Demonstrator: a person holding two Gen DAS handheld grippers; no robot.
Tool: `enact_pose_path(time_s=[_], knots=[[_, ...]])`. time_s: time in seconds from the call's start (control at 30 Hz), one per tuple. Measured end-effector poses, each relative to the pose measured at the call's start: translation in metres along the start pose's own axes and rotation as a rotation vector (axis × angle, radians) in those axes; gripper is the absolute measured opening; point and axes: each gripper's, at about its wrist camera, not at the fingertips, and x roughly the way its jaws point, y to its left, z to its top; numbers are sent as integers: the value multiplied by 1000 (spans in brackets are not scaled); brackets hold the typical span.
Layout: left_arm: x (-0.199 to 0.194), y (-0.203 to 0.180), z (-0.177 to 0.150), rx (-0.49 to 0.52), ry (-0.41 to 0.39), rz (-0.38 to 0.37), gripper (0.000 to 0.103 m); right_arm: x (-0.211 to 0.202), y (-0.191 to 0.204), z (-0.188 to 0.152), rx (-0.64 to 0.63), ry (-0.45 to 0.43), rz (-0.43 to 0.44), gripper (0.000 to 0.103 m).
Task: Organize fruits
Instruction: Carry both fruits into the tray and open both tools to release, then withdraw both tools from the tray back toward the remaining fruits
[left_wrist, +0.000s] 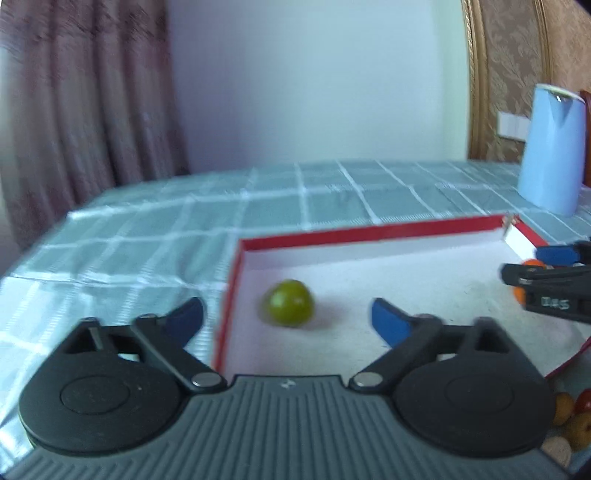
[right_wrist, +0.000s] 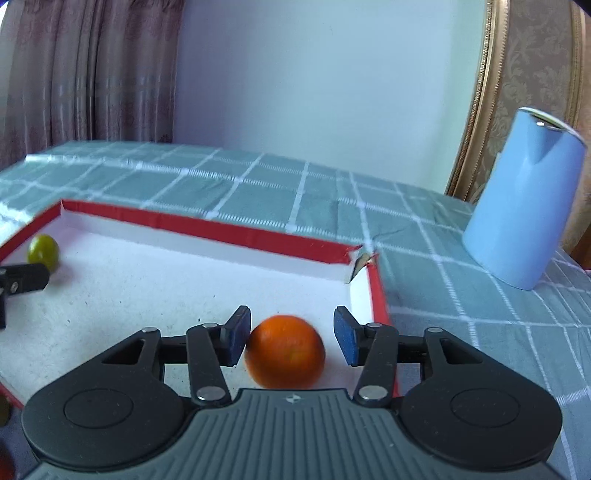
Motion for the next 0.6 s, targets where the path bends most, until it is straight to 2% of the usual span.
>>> enact_pose_path(time_s=[0.1,0.2,0.3,0.4,0.6], knots=[[-20,8,-9,-10,-44,14,100,-18,-9,-7,30,-27,12,49],[-36,21,-21,-54,-61,5,103,-41,-12,-16,27,-93,-26,49],[-44,36,-32,-113,-35,4,103,-63,-17,-29,46,-144,-43,49],[-49,46,-38,-171,-4,-18,103,-80,-20,-47,47,-145,-57,49],[-52,43,-48,-134,11,10,103,-106,-38,-76,108,-119,-11,49]])
